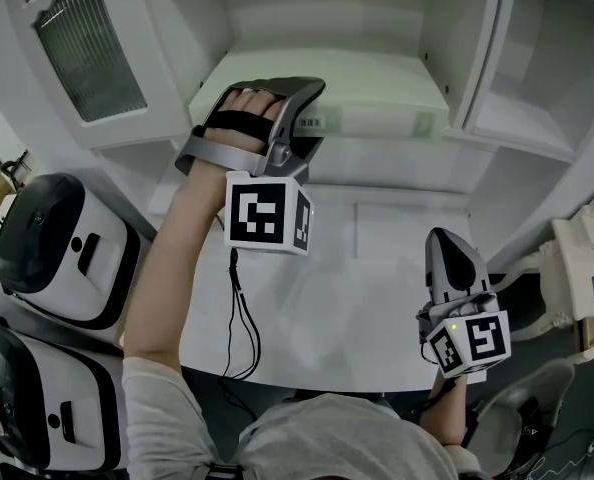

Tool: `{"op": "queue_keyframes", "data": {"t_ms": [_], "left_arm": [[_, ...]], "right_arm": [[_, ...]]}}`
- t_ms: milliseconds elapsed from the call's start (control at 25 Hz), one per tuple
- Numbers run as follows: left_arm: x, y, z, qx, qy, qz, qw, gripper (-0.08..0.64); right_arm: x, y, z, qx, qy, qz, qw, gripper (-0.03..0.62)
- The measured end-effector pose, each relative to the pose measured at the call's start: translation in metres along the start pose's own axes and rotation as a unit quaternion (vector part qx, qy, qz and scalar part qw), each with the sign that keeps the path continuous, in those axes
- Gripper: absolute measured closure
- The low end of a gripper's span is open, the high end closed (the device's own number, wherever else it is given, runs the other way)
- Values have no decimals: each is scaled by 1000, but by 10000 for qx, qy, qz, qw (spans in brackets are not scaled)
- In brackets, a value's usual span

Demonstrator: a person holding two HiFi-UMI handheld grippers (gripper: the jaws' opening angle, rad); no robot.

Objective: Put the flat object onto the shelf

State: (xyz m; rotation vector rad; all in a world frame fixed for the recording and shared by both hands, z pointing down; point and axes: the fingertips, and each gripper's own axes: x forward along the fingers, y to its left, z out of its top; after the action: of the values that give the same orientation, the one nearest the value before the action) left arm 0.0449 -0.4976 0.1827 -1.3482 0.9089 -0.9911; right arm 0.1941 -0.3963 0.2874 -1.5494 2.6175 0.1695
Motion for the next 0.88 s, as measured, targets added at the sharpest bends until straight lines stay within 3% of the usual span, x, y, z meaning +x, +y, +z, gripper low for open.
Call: {"op": "queue_keyframes", "data": {"t_ms": [560, 880], "left_arm": [[7, -2, -2, -412, 27, -371, 9985, 227], [-11, 5, 0, -674, -135, -96, 9976, 227]], "right_arm": [[12, -9, -2, 51, 13, 109, 9999, 583], [15, -8, -3, 69, 2, 174, 9998, 583]]}}
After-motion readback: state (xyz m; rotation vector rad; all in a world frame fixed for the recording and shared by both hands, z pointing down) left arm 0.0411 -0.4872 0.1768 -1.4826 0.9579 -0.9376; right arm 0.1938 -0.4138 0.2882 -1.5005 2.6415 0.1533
